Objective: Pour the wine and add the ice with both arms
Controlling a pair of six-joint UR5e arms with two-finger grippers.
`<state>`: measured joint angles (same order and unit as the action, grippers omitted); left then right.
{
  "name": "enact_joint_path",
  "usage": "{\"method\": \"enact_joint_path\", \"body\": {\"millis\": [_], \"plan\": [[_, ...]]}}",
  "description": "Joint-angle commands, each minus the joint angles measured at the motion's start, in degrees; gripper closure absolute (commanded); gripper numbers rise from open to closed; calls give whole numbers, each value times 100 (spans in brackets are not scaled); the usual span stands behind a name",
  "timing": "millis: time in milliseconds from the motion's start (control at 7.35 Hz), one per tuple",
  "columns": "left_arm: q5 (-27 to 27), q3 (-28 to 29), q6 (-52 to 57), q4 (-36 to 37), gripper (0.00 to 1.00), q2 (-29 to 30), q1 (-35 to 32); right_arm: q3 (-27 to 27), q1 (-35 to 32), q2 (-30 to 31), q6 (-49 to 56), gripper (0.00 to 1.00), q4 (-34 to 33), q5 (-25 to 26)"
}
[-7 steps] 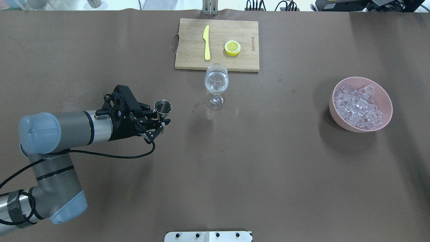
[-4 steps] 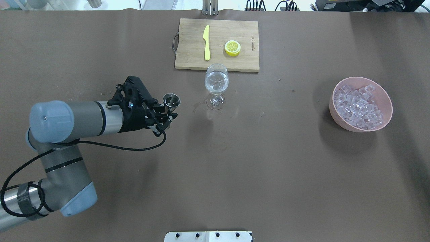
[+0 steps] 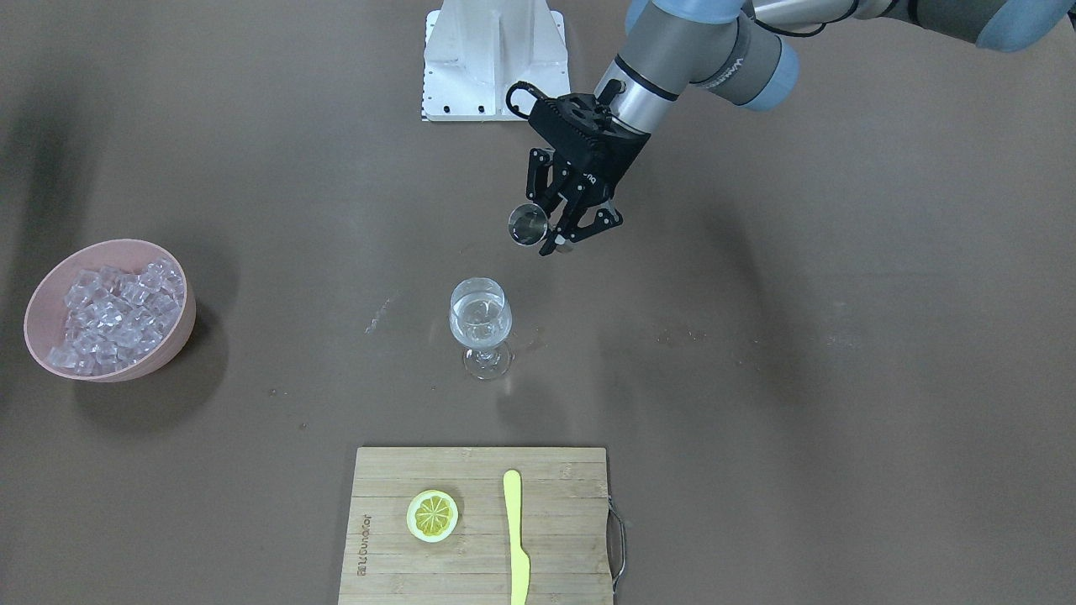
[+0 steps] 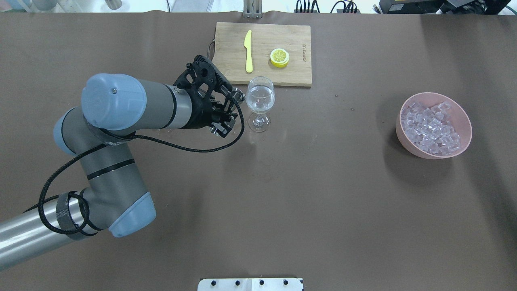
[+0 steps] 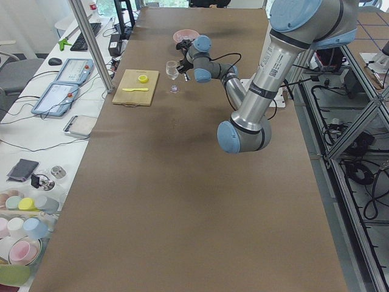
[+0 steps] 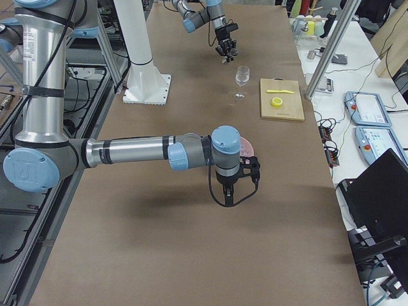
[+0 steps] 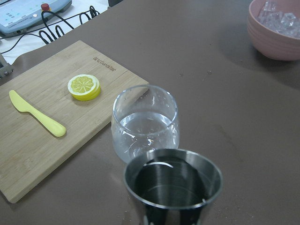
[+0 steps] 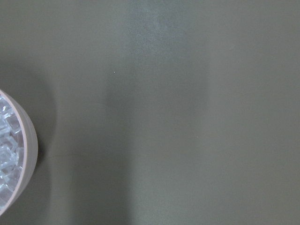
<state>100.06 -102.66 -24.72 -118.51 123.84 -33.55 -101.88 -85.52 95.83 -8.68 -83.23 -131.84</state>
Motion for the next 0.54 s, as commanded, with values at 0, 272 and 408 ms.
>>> {"method": "enact_joint_path", "body": {"millis": [0,272,408], "plan": [[14,158,-33,205,100,158,-63,2,0,-3,-19,0,0,0],[66,308,-182,485,100,430,-72,2,0,-3,-19,0,9,0],[84,343,-183,591,100,448,-72,2,0,-3,-19,0,0,0]]}}
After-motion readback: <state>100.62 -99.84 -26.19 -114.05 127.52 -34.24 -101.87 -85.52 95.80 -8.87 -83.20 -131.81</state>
